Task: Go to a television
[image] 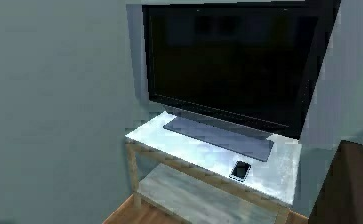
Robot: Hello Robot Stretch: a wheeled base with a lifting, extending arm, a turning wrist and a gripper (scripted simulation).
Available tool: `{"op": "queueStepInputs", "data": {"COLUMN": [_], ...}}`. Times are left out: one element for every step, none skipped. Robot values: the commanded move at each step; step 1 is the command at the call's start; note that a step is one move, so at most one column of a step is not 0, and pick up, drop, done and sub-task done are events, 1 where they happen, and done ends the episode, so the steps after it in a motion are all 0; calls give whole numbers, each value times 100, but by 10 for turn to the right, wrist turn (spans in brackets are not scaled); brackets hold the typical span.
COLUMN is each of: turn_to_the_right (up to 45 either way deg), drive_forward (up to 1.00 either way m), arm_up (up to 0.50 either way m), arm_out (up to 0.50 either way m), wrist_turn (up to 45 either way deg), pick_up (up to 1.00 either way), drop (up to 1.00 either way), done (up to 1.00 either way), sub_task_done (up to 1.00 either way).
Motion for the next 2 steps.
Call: {"op": "queueStepInputs", "data": {"turn_to_the_right": [90,0], "drive_forward": [0,0], "arm_up": [0,0], "arm_out": [0,0], "wrist_turn": [0,0], "pick_up": [0,0], "drop": [0,0], "done": [0,100], "sub_task_done": [0,0]}}
